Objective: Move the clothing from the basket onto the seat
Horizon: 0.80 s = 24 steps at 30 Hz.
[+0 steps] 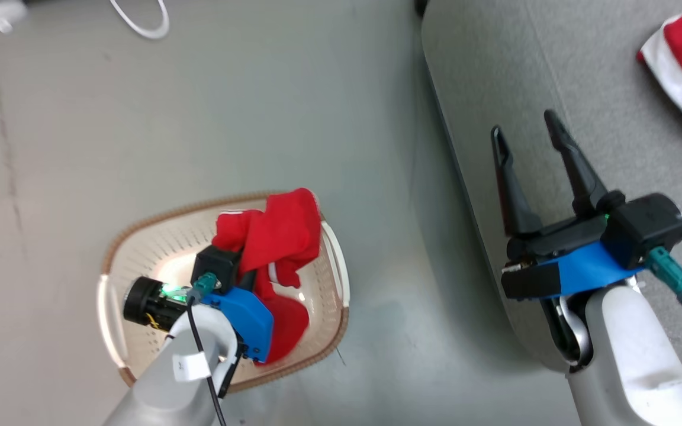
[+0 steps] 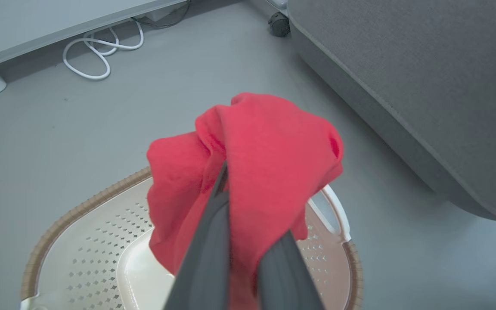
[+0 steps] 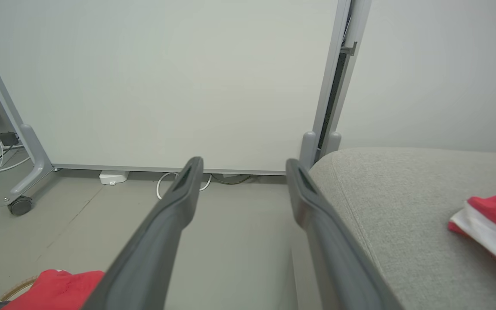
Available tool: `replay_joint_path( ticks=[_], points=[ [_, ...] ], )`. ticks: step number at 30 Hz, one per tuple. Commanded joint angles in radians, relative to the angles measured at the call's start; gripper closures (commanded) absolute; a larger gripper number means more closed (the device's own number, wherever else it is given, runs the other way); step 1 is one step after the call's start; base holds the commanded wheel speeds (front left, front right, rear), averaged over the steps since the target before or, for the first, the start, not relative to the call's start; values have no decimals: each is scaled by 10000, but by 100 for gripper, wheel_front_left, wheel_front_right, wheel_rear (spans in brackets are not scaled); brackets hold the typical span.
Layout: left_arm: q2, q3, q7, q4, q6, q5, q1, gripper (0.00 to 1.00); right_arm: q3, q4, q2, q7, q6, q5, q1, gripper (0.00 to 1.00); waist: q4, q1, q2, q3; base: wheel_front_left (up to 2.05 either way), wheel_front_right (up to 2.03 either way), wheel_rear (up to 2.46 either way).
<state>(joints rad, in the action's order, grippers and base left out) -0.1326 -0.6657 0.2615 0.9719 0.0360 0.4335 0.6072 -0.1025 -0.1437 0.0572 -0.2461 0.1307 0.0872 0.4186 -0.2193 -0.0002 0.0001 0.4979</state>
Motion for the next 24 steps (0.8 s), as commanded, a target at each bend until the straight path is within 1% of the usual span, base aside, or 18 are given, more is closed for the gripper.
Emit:
replay_joint_path(
  ticks=[1, 7, 13, 19, 24],
  points=[
    [63, 91, 48, -264, 39, -79, -287, 100, -24, -55, 76, 77, 1, -25, -249, 0, 553, 2, -1, -1286, 0, 0, 0],
    [349, 400, 50, -1045, 351, -87, -980, 100, -20, -128, 131, 395, 1, 121, -888, 0, 926, 2, -1, -2676, 0, 0, 0],
    [615, 429, 50, -1498, 600, -114, -1223, 100, 71, -70, 115, 689, 1, 187, -1562, 0, 1346, 2, -1, -3712, 0, 0, 0],
    [761, 14, 51, -1687, 797, -143, -862, 100, 96, 22, 36, 918, 1, 258, -2117, 0, 1684, 2, -1, -4312, 0, 0, 0],
    [807, -694, -107, -1594, 918, 78, -239, 100, 117, 95, -14, 1026, 1, 306, -2397, 0, 1875, 2, -1, -4548, 0, 0, 0]
  ],
)
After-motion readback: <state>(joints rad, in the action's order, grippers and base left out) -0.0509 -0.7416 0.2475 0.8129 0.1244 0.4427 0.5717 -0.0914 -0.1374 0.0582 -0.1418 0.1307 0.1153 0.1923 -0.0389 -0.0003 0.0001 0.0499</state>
